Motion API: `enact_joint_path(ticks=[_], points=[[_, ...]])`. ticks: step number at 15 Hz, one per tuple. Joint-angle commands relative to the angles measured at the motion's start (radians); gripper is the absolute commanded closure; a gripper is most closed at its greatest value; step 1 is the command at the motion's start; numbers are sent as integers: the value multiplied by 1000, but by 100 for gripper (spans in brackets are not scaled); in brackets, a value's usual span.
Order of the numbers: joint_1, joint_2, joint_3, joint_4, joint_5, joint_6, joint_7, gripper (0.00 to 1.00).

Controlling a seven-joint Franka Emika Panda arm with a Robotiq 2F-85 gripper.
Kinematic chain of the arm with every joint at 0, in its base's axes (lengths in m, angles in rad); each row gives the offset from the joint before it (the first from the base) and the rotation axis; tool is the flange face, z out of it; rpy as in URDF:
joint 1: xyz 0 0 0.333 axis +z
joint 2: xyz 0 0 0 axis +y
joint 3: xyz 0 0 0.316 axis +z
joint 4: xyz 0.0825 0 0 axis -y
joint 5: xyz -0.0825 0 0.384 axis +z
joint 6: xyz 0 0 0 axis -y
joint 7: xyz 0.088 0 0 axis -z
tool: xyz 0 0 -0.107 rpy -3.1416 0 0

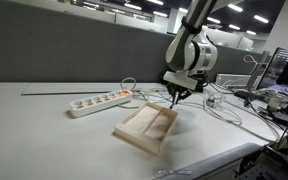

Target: Put the screwdriver on the tray

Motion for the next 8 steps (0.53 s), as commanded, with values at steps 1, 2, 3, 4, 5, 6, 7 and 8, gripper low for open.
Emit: enact_joint_path(ticks=[1,2,3,4,5,6,7,8], points=[[16,-18,37,-15,9,-22,-34,94],[23,-8,45,-9,8,-26,-38,94],[31,4,53,-5,6,-30,-40,94],[43,14,53,-2,1,-31,-37,94],[57,26,50,1,-6,-30,-34,94],[70,36,45,3,-12,-30,-32,94],[80,44,43,5,-13,-33,-33,94],[88,51,41,5,-14,-34,-35,94]])
